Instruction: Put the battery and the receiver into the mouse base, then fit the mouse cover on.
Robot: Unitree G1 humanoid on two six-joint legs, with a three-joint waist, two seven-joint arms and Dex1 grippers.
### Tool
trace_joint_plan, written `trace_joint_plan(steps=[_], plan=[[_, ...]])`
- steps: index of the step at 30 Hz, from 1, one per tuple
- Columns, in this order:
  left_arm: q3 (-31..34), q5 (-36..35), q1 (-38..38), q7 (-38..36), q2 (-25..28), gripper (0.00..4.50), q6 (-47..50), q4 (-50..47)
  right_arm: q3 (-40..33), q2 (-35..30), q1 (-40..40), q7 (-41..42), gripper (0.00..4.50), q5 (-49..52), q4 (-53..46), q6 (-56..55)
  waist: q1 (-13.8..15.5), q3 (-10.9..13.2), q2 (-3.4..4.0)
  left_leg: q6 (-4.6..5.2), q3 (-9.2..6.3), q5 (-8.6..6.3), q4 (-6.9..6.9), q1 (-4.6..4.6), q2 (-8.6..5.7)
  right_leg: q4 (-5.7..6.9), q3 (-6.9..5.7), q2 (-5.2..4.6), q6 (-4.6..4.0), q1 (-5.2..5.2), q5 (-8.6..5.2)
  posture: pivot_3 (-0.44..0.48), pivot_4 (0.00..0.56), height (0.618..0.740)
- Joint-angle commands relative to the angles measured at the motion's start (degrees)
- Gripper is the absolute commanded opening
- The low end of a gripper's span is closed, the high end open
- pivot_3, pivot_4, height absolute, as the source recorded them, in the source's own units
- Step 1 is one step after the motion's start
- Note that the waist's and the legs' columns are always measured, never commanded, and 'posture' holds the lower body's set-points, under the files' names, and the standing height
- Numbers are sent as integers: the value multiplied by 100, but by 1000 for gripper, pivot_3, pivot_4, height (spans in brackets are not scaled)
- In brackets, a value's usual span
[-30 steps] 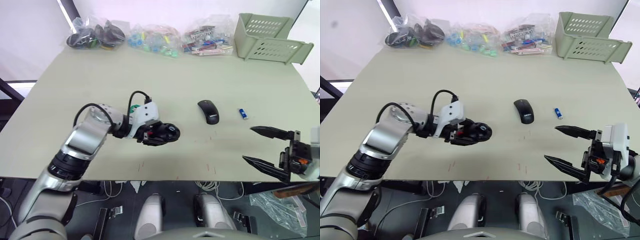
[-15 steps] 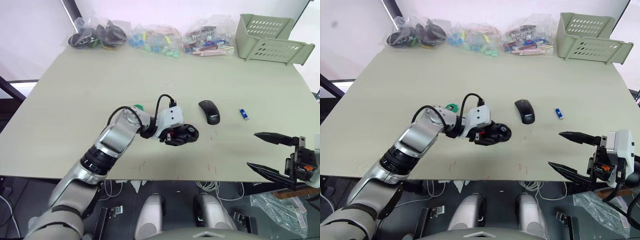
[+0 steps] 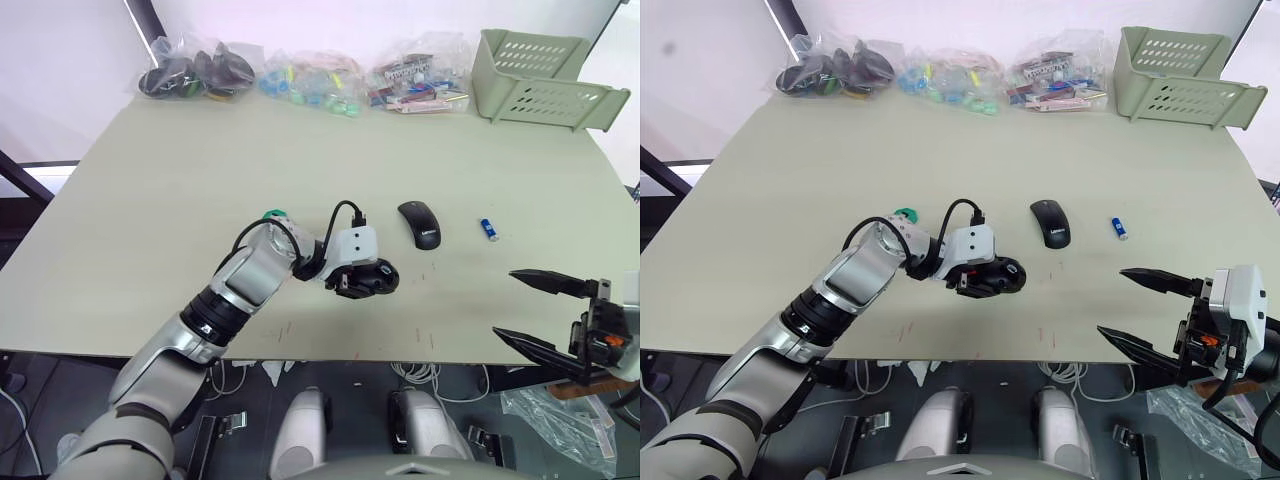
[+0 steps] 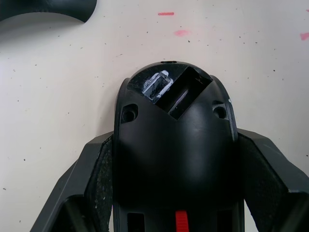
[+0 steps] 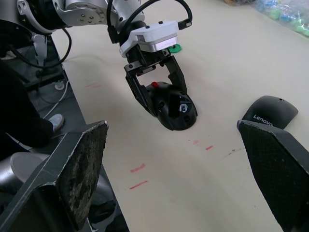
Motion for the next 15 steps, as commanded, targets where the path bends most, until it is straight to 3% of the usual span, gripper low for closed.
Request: trace_joint_plan(steps=[1, 4, 8, 14, 15], plan=[[-94, 133, 73, 26, -59, 2927, -6, 113, -168, 107, -161, -458, 4500, 3, -65, 27, 1, 0, 0, 0, -1, 0, 0, 0, 0, 0, -1, 0, 0, 1, 0, 0, 150, 740], [-90, 156, 95, 29, -72, 2927, 12, 122, 56, 87, -489, -1425, 4500, -396, 80, 507, 1, -7, 11, 0, -3, 0, 2, 2, 0, -1, -3, -1, 0, 5, 0, 0, 150, 740], [-89, 211, 97, 31, -127, 2927, 39, 155, 982, -26, -1599, -3343, 4500, -1357, 328, 2038, 9, -15, 22, 0, -3, 0, 8, 0, -7, -1, -4, -9, -14, 5, -7, 0, 150, 740], [-100, 256, 107, 47, -187, 2927, 93, 149, 1384, 777, -3083, -4308, 4500, -1165, 1147, 3240, 20, -20, 30, 4, -6, -3, 11, -2, -12, -2, -4, -11, -12, 8, -4, 0, 150, 740], [-104, 268, 116, 50, -189, 2927, 57, 170, 1458, 885, -3204, -4381, 4252, -1259, 1319, 3244, 48, -21, 32, 5, -6, -3, 11, -2, -12, -2, -4, -11, -11, 8, -4, 0, 150, 740]])
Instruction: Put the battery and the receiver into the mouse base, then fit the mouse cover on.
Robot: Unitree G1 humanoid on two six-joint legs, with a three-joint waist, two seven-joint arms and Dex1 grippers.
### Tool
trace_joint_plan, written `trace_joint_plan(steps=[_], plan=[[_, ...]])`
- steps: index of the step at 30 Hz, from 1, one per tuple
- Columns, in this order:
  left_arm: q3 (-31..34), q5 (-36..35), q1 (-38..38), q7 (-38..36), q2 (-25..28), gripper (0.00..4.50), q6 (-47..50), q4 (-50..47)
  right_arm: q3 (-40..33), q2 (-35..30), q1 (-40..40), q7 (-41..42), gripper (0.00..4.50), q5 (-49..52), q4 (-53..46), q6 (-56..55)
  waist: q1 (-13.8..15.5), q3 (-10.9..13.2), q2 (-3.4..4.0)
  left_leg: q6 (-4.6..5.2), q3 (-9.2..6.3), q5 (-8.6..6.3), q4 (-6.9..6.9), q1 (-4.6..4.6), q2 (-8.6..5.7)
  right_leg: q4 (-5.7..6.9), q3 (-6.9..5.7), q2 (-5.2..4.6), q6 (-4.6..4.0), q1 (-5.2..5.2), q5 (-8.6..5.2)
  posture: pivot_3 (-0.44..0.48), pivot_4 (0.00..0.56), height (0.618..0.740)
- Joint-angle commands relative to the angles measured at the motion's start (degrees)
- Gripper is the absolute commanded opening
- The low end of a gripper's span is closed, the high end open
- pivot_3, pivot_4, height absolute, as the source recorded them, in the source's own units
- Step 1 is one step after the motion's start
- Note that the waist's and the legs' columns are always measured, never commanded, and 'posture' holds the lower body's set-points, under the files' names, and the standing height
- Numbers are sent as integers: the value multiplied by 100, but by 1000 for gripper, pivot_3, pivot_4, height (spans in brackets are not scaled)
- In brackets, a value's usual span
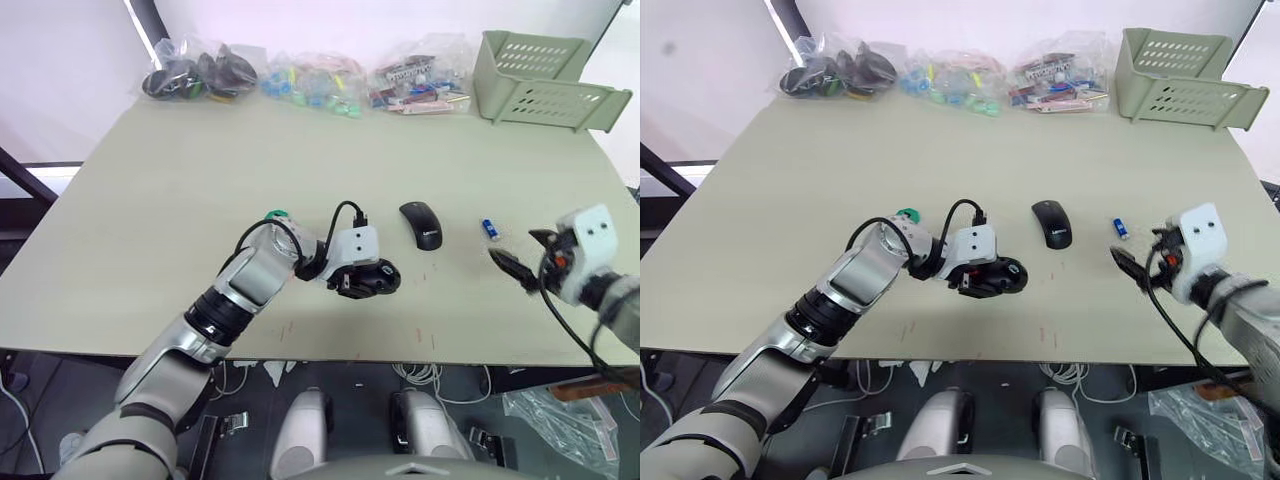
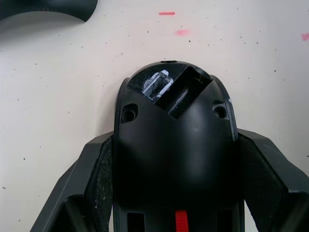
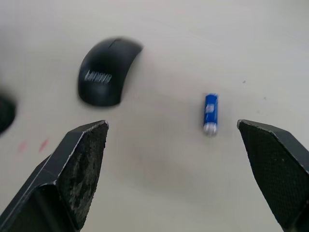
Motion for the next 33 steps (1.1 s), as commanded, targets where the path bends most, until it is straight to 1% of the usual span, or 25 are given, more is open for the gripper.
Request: trace_joint_plan(steps=[1, 3, 4, 10, 18, 22, 23, 24, 25, 26, 33], plan=[[-145, 164, 127, 58, -32, 2927, 0, 67, 177, 273, -372, -414, 3896, -186, 398, 242, 33, -1, 2, 3, -4, -2, 0, -3, -1, -1, -3, -1, 3, 0, 2, 0, 150, 740], [-150, 190, 144, 61, -27, 2927, -45, 99, 342, 399, -605, -655, 3501, -565, 821, 28, 37, -1, 6, 6, -2, -3, 0, -5, -3, -2, -1, -1, 8, 0, 5, 0, 150, 740], [-148, 188, 151, 55, -28, 2927, -33, 90, 359, 486, -710, -761, 2998, -671, 975, -24, 28, -2, 7, 7, 1, -4, 1, -3, -3, -2, 3, -1, 12, 0, 7, 0, 150, 740], [-95, 118, 191, 40, -77, 2927, 145, -43, 549, 764, -972, -887, 2998, -1140, 1506, -364, 15, -6, 15, 8, 3, -5, 3, -1, -3, 0, 6, 1, 17, 0, 7, 0, 150, 740], [-80, 142, 230, 29, -30, 2927, 231, -138, 628, 1017, -1303, -932, 2998, -1504, 2126, -648, -32, -6, 17, 9, 3, -5, 3, -2, -3, 0, 6, 1, 18, 0, 8, 0, 150, 740], [-79, 149, 254, 28, -7, 2927, 284, -176, 743, 1146, -1415, -860, 1929, -1668, 2463, -864, -37, -6, 18, 9, 3, -5, 2, -2, -3, -1, 6, 1, 18, 0, 8, 0, 150, 740], [-76, 152, 255, 26, -4, 2927, 288, -176, 758, 1156, -1426, -848, 1428, -1705, 2516, -877, -41, -6, 18, 9, 2, -5, 2, -2, -3, -1, 6, 2, 18, 0, 8, 0, 150, 740], [-72, 154, 252, 24, -4, 2927, 292, -172, 766, 1167, -1434, -832, 1040, -1738, 2563, -897, -38, -5, 19, 9, 2, -5, 2, -2, -3, 0, 6, 2, 18, 0, 8, 0, 150, 740], [-71, 159, 250, 26, -5, 2927, 294, -170, 763, 1178, -1433, -807, 498, -1749, 2583, -904, -41, -5, 19, 9, 2, -5, 2, -2, -3, 0, 6, 2, 18, 0, 8, 0, 150, 740], [-68, 165, 248, 28, -7, 2927, 290, -164, 756, 1191, -1430, -785, 102, -1751, 2592, -906, -43, -5, 19, 9, 3, -5, 2, -2, -3, -1, 7, 2, 18, 0, 8, 0, 150, 740], [-58, 178, 245, 37, -25, 2927, 278, -138, 648, 1152, -1387, -712, 99, -1758, 2502, -887, -46, -5, 19, 9, 2, -5, 2, -2, -3, -1, 7, 2, 18, 0, 8, 0, 150, 740]])
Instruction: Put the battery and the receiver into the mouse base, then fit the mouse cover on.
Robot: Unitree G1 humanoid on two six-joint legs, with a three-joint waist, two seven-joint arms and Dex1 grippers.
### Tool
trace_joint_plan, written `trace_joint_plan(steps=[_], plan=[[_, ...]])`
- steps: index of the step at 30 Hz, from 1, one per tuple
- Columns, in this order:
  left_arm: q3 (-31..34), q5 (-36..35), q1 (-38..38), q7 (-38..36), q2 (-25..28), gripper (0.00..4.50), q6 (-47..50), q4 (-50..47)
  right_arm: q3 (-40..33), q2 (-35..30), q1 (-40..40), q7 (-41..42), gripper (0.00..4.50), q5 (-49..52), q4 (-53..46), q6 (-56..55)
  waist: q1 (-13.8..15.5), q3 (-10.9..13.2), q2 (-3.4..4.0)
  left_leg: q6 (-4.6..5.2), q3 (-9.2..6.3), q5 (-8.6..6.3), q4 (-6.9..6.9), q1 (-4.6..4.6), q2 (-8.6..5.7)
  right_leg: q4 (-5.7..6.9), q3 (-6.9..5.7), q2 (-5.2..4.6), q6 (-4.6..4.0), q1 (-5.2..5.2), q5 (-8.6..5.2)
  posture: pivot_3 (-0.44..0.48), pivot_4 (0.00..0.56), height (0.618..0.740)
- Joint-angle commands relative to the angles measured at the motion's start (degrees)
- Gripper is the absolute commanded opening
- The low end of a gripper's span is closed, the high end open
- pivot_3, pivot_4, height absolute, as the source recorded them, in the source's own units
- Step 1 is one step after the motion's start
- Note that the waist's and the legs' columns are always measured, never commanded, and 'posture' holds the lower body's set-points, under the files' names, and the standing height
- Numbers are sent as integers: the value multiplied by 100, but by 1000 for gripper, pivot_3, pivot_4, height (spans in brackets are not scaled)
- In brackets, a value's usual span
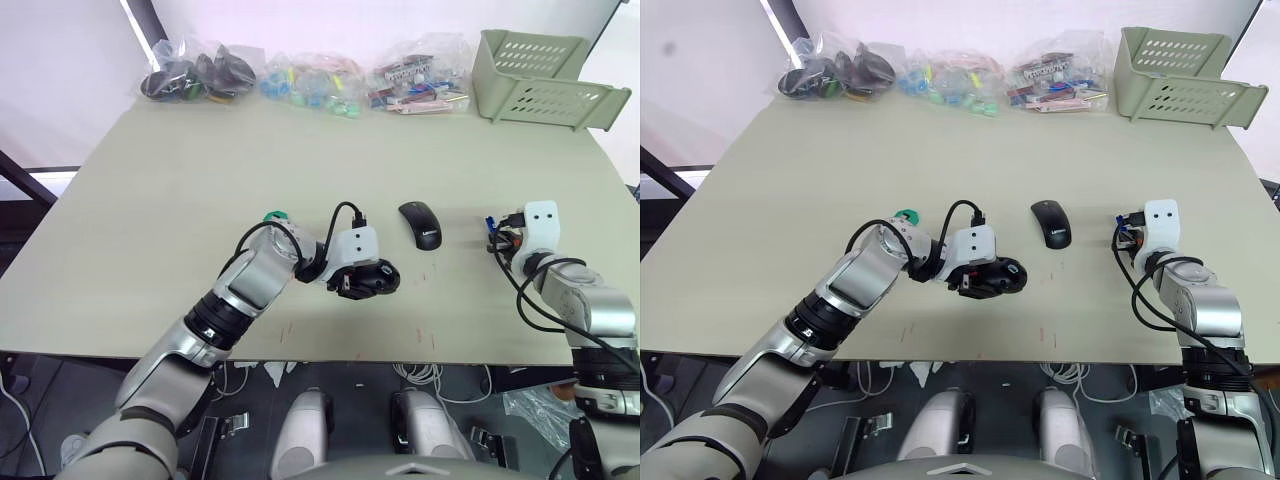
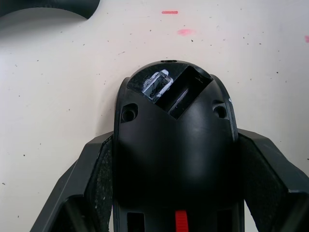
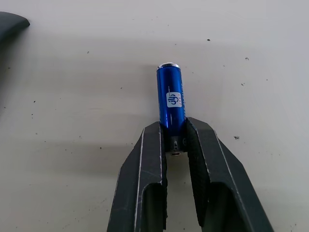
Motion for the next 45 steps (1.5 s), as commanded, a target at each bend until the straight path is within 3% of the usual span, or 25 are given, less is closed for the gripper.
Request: trace_joint_plan(steps=[1, 5, 11, 14, 18, 24, 27, 33, 45], plan=[[-157, 95, 115, 31, -18, 2927, 47, 73, -201, -73, -31, 49, 99, -2, -231, -43, 0, 0, 0, 0, 0, 0, 0, 0, 0, 0, 0, 0, 0, 0, 0, 0, 150, 740], [-140, 102, 109, 43, -25, 2927, 27, 104, -493, -277, 149, 357, 99, 385, -1057, 257, 7, 3, 5, 0, 0, 0, 0, -1, 0, 0, 1, 0, 0, -1, 0, 0, 150, 740], [-125, 115, 106, 37, -22, 2927, -3, 140, -817, -971, 448, 946, 99, 1464, -2601, 1896, 0, 6, 16, 1, -3, -1, -1, 1, 0, -1, 0, 0, 1, 0, -5, 0, 150, 740], [-143, 128, 63, 29, -59, 2927, -36, 198, -483, -1905, -66, 1486, 99, 2426, -3406, 3838, 5, 10, 25, 1, -4, -1, -1, 0, 0, -1, -1, 0, -2, 0, -7, 0, 150, 740], [-145, 139, 20, -2, -84, 2927, -76, 264, -523, -1905, -685, 1573, 99, 3303, -3521, 4847, 0, 5, 29, 3, -9, -2, -1, 2, 0, -4, -5, -4, -13, 4, -11, 0, 150, 740], [-187, 153, 25, -27, -126, 2927, -57, 257, 586, -1507, -1527, 496, 99, 4678, -2227, 4864, -4, 6, 27, 4, -11, -2, -1, -6, -4, -14, -10, -11, -15, 6, -13, 0, 150, 740], [-196, 153, 33, -47, -129, 2927, -38, 245, 1279, -1614, -2180, -277, 99, 5760, -1215, 4864, -2, 7, 28, 4, -15, -2, 0, -6, -4, -13, -12, -11, -18, 6, -9, 0, 150, 740], [-210, 150, 49, -85, -120, 2927, -3, 190, 2244, -1847, -2946, -1437, 99, 7356, -152, 4864, 9, 7, 27, 11, -15, -6, -3, -11, -3, -22, -14, -12, -31, 6, 2, 0, 150, 740], [-218, 140, 86, -98, -143, 2927, 76, 77, 3592, -1718, -4012, -2517, 99, 8699, 1168, 4801, -2, 8, 28, 16, -13, -9, -2, -14, -1, -26, -13, -12, -28, 5, 0, 0, 150, 740]])
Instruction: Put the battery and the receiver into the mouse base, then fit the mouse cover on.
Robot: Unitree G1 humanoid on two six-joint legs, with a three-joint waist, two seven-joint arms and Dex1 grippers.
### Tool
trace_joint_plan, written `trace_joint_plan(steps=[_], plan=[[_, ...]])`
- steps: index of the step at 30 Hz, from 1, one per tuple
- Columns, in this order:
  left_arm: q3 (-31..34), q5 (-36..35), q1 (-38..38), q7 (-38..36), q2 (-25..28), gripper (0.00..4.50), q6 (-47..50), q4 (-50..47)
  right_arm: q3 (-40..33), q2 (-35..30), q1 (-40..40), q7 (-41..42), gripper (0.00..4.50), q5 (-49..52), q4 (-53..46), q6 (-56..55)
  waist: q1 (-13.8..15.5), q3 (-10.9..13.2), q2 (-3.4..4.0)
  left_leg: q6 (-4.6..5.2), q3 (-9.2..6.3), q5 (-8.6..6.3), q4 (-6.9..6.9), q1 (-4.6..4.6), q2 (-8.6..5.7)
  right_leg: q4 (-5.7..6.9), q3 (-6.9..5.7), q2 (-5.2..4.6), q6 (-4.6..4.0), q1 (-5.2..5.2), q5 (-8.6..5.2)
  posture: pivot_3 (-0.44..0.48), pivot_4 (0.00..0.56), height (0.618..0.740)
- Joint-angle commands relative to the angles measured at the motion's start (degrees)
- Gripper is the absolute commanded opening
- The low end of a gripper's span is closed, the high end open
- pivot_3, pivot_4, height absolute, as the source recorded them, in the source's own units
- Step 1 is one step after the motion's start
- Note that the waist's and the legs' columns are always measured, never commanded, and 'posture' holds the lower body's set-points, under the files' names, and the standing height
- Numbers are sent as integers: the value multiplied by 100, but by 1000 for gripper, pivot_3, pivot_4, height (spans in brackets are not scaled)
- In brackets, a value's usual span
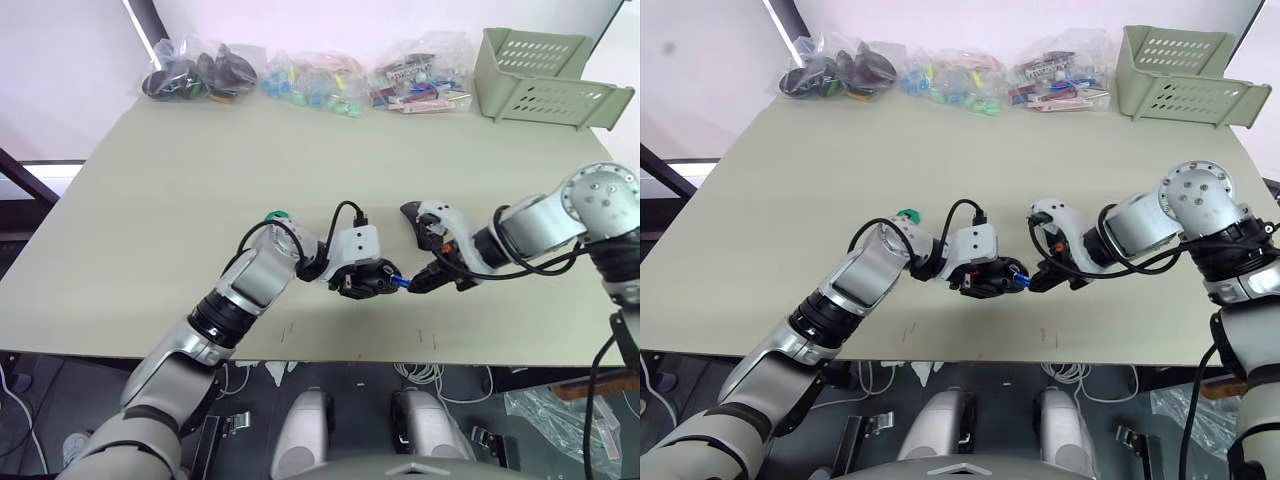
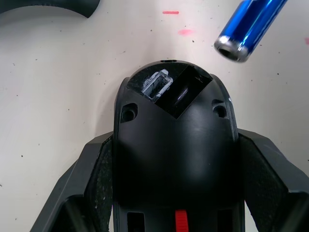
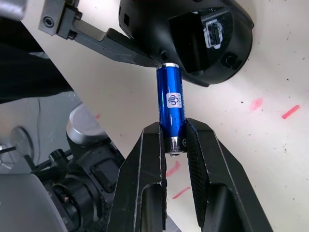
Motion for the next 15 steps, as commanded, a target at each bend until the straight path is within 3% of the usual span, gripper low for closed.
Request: trace_joint_plan(steps=[1, 15], plan=[[-232, 78, 126, -10, -20, 2927, 87, -33, 108, 63, -200, -215, 99, 236, 186, -18, 2, 0, 0, 2, 0, -1, 0, -1, 0, -1, 0, 0, 0, 0, 0, 0, 150, 740], [-302, 116, 188, -46, -46, 2927, 126, -128, 316, 590, -534, -138, 99, -469, 1029, 39, 2, 0, 1, 7, -2, -4, -1, -7, 1, -6, -3, 0, 14, -3, 0, 0, 150, 740]])
